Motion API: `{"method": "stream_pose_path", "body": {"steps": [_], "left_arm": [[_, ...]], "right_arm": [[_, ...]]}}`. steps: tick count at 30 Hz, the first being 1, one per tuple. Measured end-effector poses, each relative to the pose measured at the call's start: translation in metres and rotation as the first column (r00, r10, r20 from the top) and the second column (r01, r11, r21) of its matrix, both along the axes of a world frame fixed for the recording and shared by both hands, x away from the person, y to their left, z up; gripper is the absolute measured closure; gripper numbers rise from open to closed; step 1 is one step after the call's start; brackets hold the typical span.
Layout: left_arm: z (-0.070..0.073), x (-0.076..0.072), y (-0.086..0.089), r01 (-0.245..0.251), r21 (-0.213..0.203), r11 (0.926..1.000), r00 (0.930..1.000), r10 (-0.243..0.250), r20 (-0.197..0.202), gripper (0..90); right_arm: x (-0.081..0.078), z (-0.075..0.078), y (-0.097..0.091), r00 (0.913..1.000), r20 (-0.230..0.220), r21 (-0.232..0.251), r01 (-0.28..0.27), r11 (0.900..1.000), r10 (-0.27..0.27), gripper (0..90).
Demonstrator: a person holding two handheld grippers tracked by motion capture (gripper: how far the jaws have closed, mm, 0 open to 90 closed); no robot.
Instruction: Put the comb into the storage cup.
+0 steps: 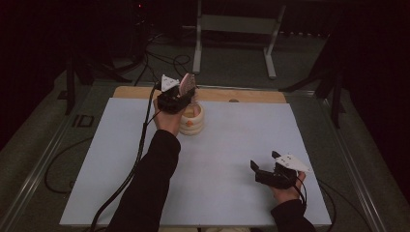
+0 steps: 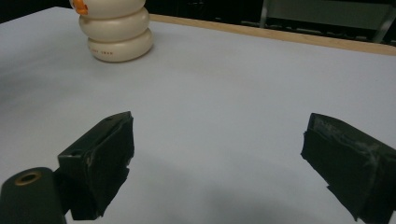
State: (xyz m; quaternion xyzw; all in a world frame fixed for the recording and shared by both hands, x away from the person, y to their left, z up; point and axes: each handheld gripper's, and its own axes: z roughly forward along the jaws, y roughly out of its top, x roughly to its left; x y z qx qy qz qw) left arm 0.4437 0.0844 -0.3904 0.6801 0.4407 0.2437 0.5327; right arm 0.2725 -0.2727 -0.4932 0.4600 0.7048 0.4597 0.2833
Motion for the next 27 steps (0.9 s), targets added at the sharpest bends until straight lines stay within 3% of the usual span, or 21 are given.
{"method": "stream_pose_path", "body": {"steps": [27], "left_arm": [[-0.0047, -0.0003, 0.0012, -0.011, 0.024, 0.9997, 0.9999, 0.011, 0.000, 64.9]], "right_arm": [[0.0005, -0.0005, 0.0005, 1.0000, 0.000, -0.005, -0.003, 1.0000, 0.003, 8.9]]}}
